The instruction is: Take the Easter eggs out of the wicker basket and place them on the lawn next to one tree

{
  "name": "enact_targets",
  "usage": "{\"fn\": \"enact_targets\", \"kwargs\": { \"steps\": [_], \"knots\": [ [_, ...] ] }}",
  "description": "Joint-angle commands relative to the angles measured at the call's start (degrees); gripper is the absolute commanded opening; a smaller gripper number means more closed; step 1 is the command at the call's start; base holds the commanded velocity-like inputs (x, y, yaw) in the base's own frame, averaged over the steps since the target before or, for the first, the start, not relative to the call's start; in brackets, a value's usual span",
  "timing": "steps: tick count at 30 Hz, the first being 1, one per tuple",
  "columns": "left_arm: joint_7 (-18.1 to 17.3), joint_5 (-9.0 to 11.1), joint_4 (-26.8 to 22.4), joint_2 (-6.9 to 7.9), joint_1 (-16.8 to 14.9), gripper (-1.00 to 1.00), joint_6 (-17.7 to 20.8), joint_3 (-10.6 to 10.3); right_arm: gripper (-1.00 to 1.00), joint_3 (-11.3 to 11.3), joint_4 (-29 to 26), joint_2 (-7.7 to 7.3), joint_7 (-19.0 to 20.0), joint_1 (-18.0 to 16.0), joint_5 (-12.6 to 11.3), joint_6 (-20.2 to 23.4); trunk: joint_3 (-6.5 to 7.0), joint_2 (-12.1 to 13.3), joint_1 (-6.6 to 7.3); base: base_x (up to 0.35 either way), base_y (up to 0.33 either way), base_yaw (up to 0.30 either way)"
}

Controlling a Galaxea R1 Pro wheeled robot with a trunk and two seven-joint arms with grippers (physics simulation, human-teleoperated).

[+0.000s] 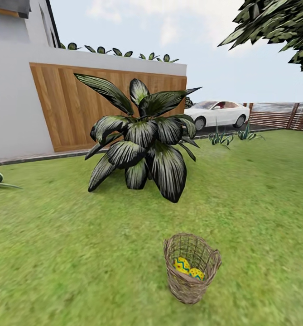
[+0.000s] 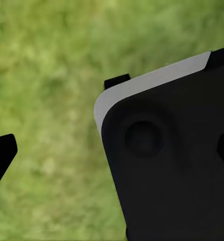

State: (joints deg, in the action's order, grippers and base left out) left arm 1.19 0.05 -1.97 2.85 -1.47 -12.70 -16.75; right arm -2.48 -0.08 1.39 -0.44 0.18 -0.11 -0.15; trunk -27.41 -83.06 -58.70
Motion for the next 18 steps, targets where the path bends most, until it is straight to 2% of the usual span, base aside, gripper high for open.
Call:
{"fn": "enact_targets", "kwargs": {
  "steps": [1,8,18],
  "knots": [
    [0.1,0.0,0.0,0.00,0.0,1.00,-0.2,-0.3,1.00,-0.2,0.0,0.01,-0.1,0.0,0.0,0.0,-0.04,0.0,-0.03,0.243,-0.169,0.000],
    [0.1,0.2,-0.1,-0.02,0.0,1.00,-0.3,-0.3,1.00,-0.1,0.0,0.01,0.0,0.0,0.1,0.0,-0.04,0.0,-0.03,0.172,-0.136,0.000],
    [0.2,0.6,-0.1,-0.04,0.0,1.00,-0.2,0.3,1.00,0.1,0.0,0.06,0.0,0.0,0.4,0.0,-0.04,0.0,-0.03,0.027,-0.023,0.000]
  ]
}}
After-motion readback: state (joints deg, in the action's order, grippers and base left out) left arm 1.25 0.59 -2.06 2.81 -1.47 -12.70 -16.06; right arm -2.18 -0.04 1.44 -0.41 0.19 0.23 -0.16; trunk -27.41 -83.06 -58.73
